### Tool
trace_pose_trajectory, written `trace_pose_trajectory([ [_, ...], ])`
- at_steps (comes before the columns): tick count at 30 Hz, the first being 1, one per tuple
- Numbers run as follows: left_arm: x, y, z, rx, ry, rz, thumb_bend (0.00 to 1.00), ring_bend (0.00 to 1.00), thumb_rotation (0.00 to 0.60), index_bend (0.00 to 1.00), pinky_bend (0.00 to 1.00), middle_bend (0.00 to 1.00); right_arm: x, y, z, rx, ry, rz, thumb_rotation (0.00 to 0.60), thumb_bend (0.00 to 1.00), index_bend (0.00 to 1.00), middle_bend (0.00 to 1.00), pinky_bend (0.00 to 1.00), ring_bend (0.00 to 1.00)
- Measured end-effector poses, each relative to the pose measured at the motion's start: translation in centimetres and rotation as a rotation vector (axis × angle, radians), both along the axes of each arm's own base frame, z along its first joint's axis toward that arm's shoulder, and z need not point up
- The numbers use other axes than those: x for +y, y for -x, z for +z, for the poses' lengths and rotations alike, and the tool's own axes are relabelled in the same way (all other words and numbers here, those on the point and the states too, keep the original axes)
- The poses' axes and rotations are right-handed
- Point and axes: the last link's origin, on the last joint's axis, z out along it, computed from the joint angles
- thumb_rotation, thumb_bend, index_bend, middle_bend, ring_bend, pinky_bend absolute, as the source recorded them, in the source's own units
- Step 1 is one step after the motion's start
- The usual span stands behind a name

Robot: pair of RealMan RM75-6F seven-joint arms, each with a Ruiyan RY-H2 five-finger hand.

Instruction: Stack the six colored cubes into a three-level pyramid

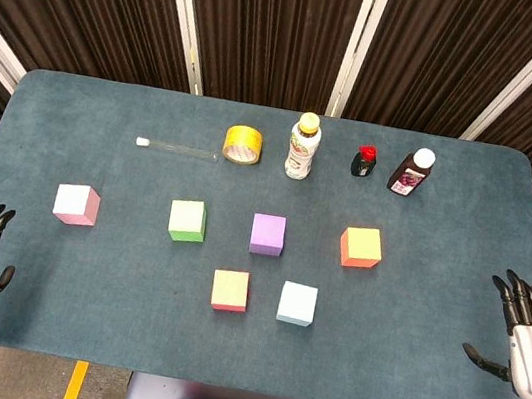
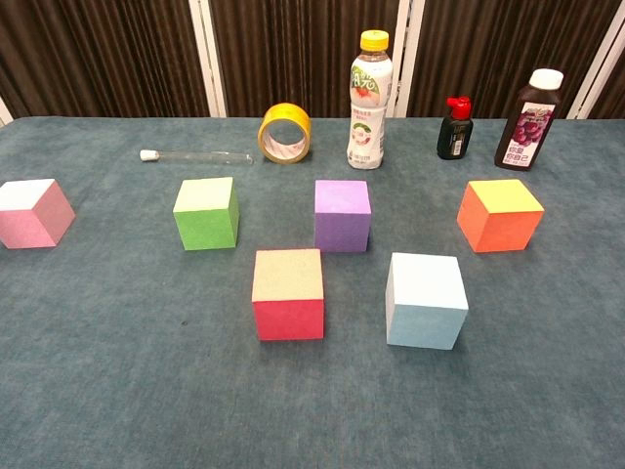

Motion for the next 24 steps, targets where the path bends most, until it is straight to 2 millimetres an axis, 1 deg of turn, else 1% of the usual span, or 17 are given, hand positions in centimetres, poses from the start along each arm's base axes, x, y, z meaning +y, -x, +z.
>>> trace_pose_trajectory([
  [7,0.1,-0.3,0.3,-0.004,-0.004,-0.015,0.35,0.0,0.6,0.05,0.0,0.04,0.1,-0.2,0.0,-0.013,-0.004,0.01,0.6,0.24,0.0,0.0,0.03,0.0],
  [10,0.3,-0.5,0.4,-0.006,-0.003,-0.028,0.35,0.0,0.6,0.05,0.0,0.04,0.1,-0.5,0.0,-0.028,-0.015,0.021,0.6,0.24,0.0,0.0,0.05,0.0],
  [16,1.2,-1.3,0.3,-0.017,0.004,-0.065,0.35,0.01,0.6,0.07,0.0,0.05,-0.1,-0.8,0.1,-0.042,-0.032,0.032,0.6,0.24,0.0,0.0,0.07,0.0],
  [19,2.2,-2.1,0.2,-0.028,0.023,-0.1,0.36,0.05,0.6,0.1,0.01,0.09,-0.3,-1.0,0.3,-0.041,-0.023,0.043,0.6,0.24,0.0,0.0,0.07,0.0],
  [22,3.8,-3.2,0.0,-0.05,0.061,-0.144,0.35,0.09,0.6,0.11,0.06,0.14,-0.5,-1.3,0.6,-0.04,-0.011,0.055,0.6,0.24,0.0,0.0,0.07,0.0],
  [24,5.2,-4.3,-0.4,-0.069,0.096,-0.176,0.35,0.1,0.6,0.11,0.07,0.15,-0.7,-1.4,0.6,-0.039,-0.011,0.063,0.6,0.23,0.0,0.0,0.07,0.0],
])
